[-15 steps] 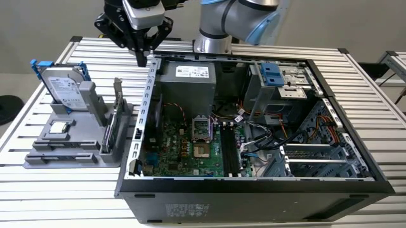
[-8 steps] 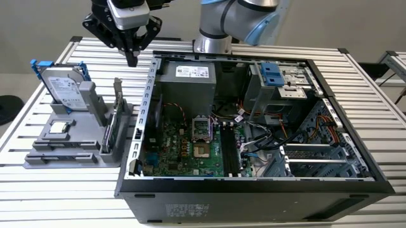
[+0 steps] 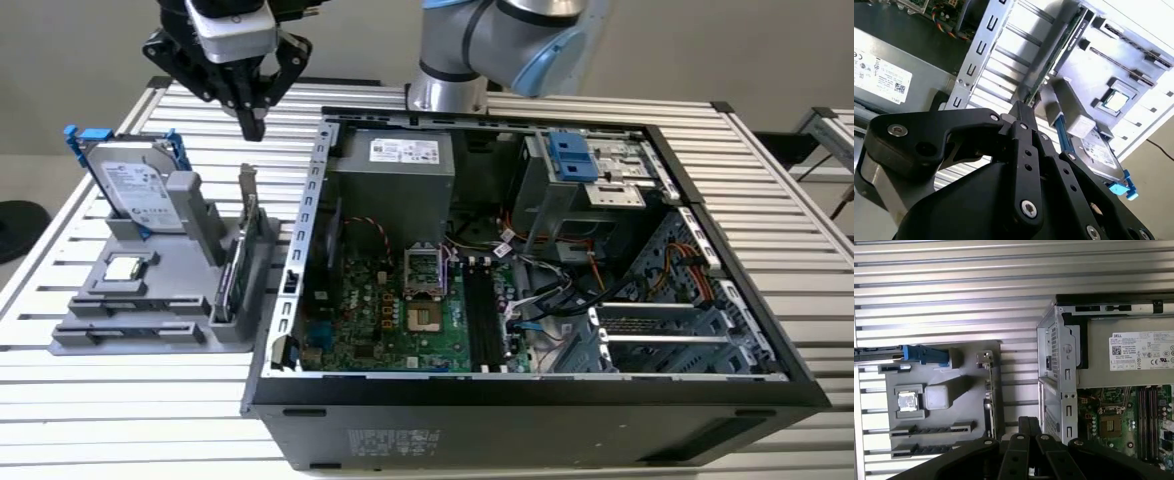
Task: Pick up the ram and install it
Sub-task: 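Reach for the ram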
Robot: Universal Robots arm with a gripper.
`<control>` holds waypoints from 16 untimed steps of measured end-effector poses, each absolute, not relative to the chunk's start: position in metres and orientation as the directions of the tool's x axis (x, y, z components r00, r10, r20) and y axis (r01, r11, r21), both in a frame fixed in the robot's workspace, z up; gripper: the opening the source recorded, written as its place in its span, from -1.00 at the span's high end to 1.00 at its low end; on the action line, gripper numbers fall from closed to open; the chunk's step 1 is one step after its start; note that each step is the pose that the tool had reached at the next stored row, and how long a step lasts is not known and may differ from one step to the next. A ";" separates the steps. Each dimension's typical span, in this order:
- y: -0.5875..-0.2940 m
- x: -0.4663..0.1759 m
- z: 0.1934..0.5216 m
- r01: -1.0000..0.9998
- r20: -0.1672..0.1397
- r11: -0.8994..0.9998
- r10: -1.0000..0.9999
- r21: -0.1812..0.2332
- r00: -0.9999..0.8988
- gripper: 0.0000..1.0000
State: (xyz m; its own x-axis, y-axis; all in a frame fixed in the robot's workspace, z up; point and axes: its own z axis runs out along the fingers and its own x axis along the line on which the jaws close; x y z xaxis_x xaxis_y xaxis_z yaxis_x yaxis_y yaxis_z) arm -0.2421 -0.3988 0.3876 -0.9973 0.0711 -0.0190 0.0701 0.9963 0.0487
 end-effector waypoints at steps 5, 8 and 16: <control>-0.399 -0.257 0.386 0.070 -0.019 0.996 0.071 0.049 -0.997 1.00; -0.399 -0.267 0.385 0.070 -0.019 0.996 0.071 0.049 -0.997 1.00; -0.399 -0.292 0.383 0.070 -0.019 0.996 0.071 0.049 -0.997 1.00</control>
State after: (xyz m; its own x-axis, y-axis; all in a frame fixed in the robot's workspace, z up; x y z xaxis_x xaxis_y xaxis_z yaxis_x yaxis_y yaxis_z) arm -0.2919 -0.3988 0.3834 -0.9973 0.0712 -0.0189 0.0702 0.9963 0.0487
